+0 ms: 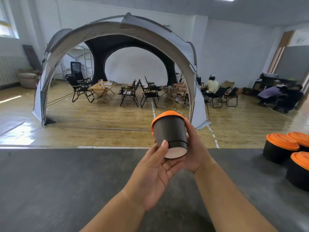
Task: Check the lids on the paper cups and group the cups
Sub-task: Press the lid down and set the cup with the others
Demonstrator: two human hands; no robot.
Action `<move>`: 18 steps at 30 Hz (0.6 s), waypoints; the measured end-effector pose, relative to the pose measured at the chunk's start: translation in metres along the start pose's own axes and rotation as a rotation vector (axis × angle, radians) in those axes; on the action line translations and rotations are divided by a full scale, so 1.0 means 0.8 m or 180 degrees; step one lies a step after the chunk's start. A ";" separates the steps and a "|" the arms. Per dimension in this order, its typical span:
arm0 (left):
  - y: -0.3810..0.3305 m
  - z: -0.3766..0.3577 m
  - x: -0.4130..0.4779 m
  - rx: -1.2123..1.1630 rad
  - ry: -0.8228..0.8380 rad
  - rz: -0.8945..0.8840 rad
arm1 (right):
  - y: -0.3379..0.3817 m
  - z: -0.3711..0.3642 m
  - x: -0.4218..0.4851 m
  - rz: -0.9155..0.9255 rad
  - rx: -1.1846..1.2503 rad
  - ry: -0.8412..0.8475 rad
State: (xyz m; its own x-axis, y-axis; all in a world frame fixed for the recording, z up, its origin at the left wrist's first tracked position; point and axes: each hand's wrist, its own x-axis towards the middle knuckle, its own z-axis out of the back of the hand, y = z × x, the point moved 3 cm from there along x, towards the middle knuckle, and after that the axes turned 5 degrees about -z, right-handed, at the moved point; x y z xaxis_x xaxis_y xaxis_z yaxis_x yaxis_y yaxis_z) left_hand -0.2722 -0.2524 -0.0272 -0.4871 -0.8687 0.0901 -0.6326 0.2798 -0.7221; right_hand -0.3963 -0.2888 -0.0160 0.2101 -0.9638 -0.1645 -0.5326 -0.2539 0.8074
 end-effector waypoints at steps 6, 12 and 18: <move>-0.005 0.017 0.005 0.0270 -0.0557 -0.0291 | 0.006 0.016 0.002 0.0760 -0.0233 -0.0357; -0.002 0.022 0.002 0.1521 -0.0856 -0.0621 | 0.009 0.008 -0.007 0.1342 -0.1255 -0.0982; 0.007 0.004 -0.002 0.0928 -0.0380 -0.0371 | 0.003 0.026 0.004 0.1091 -0.0285 -0.0761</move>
State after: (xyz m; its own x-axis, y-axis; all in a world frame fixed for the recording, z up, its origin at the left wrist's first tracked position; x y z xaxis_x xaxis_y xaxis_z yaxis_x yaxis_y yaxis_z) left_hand -0.2732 -0.2503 -0.0337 -0.3368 -0.9345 0.1153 -0.4727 0.0619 -0.8790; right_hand -0.4139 -0.2942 -0.0259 -0.1684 -0.9857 0.0038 -0.4630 0.0825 0.8825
